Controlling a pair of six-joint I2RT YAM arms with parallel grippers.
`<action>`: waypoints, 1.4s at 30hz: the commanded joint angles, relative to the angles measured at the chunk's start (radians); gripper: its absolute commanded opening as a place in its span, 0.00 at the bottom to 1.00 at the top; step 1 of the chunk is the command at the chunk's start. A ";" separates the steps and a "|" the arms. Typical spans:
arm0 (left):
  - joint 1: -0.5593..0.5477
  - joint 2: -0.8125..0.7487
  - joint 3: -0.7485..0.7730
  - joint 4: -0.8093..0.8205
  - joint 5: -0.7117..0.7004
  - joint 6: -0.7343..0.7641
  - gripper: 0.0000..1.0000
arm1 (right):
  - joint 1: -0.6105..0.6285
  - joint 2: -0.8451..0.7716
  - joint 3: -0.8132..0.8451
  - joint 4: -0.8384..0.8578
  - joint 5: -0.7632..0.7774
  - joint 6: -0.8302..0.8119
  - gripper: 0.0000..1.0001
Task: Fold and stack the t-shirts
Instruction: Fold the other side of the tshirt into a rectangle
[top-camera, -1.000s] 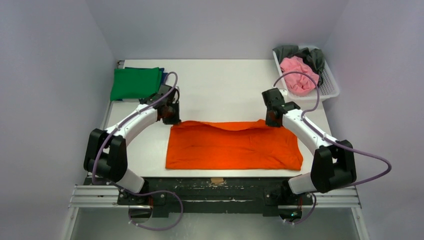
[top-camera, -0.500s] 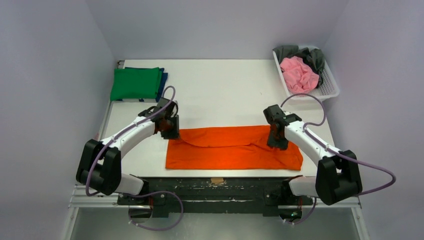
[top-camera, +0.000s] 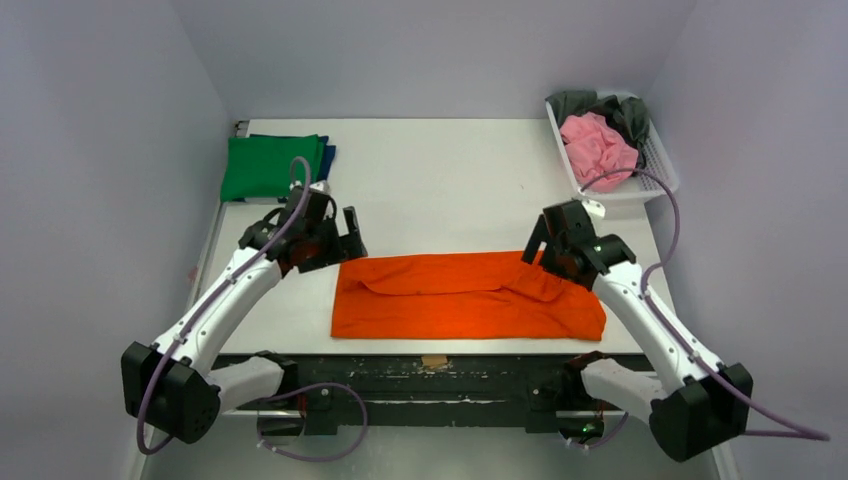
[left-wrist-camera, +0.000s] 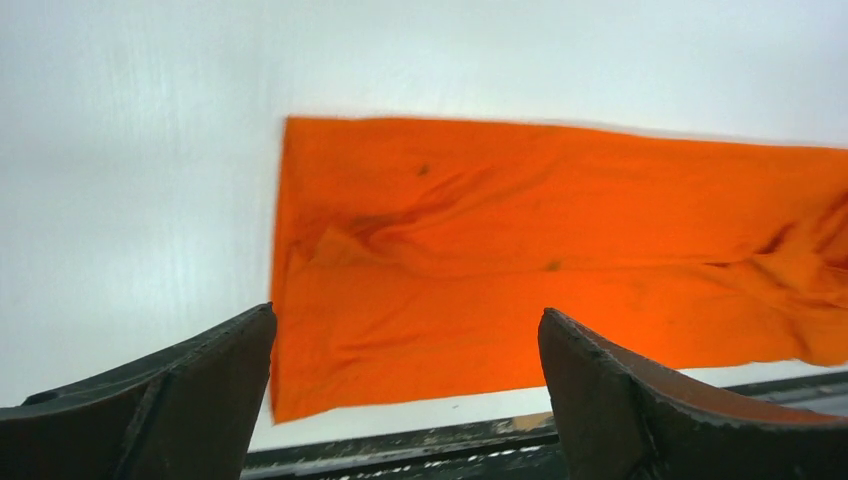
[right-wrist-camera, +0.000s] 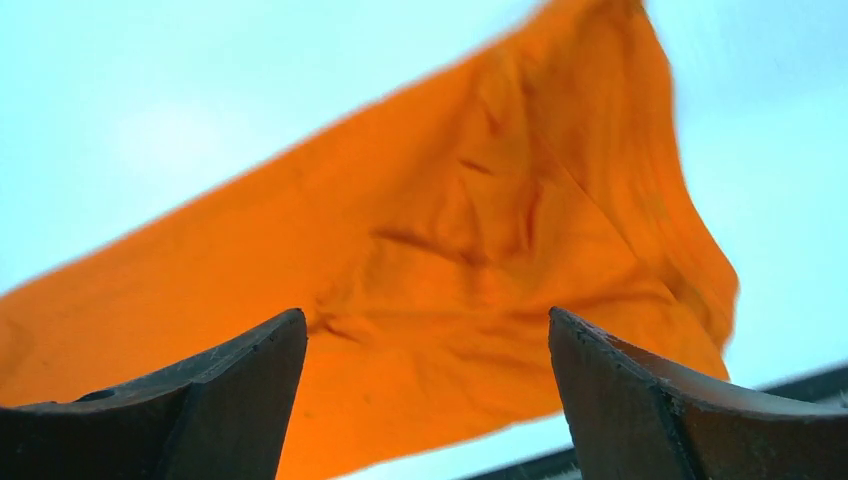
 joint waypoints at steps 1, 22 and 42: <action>-0.004 0.089 0.060 0.250 0.201 0.051 1.00 | -0.015 0.213 0.119 0.241 -0.033 -0.131 0.89; 0.001 0.332 -0.112 0.118 0.203 0.051 1.00 | -0.315 0.342 0.003 -0.021 0.081 -0.023 0.92; 0.000 0.246 0.049 0.109 0.135 0.032 1.00 | -0.170 0.358 -0.027 0.383 -0.484 -0.301 0.91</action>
